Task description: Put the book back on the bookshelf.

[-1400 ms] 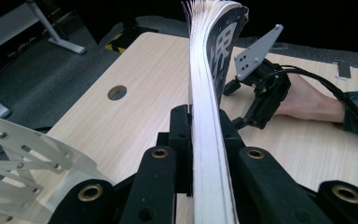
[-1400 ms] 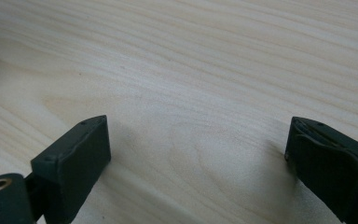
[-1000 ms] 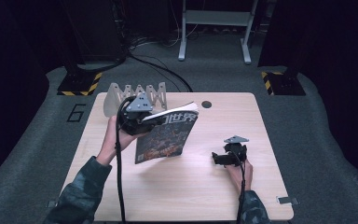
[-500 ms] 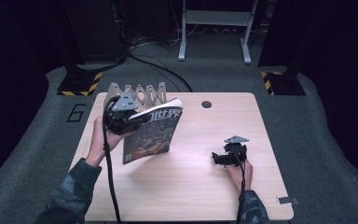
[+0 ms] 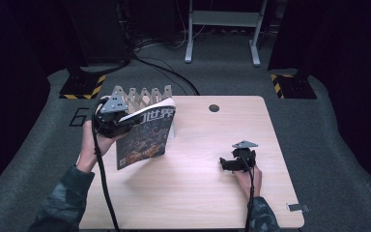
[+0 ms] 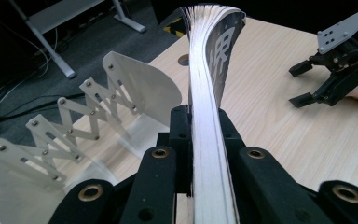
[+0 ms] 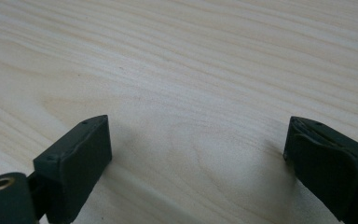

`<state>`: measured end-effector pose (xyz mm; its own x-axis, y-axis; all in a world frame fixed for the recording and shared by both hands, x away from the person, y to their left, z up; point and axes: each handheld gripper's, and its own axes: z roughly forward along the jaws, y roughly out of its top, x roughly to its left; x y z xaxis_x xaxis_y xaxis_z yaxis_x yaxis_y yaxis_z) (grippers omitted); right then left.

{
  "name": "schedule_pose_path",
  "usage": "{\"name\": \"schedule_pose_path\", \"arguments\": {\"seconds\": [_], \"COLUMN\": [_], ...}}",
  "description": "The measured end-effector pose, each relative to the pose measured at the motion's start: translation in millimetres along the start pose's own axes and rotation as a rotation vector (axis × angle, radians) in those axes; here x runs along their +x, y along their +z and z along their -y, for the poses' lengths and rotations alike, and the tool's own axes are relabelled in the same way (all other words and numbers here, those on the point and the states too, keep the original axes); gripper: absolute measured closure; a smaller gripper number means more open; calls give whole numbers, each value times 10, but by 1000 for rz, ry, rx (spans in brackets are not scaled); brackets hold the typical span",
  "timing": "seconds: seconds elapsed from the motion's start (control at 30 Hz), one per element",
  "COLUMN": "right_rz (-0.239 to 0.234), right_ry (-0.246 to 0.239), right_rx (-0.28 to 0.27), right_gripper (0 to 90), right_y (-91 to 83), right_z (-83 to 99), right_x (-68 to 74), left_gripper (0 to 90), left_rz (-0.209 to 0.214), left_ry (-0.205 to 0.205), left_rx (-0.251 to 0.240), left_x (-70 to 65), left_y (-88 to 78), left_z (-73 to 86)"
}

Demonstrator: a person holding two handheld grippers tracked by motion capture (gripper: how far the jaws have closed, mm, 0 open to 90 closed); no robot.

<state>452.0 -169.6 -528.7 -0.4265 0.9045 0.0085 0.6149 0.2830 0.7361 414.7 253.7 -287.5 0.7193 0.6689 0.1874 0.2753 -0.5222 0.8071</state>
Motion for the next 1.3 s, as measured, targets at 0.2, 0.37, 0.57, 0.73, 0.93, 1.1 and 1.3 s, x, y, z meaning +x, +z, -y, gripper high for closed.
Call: {"name": "schedule_pose_path", "arguments": {"seconds": [0.2,0.37,0.57,0.73,0.93,1.1,1.3], "right_rz": [4,3,4,4,4,6,6], "right_ry": [5,5,7,9,9,11,12], "right_rx": [-3,5,4,-2,-3,-3,-3], "right_gripper": [72,74,77,79,80,82,82], "right_y": [1,-2,-3,-2,-2,-3,-3], "right_z": [1,-1,-1,1,1,1,1], "right_x": [2,1,0,0,0,1,1], "left_gripper": [822,822,822,822,822,823,823], "left_rz": [-36,-68,-105,-143,-184,-211,-245], "left_ry": [-18,-43,-69,-90,-109,-126,-144], "left_rx": [-2,-16,-23,-28,-34,-31,-32], "left_x": [67,174,266,333,413,473,537], "left_y": [-52,-129,-218,-297,-349,-382,-411], "left_z": [54,102,145,203,253,284,316]}}
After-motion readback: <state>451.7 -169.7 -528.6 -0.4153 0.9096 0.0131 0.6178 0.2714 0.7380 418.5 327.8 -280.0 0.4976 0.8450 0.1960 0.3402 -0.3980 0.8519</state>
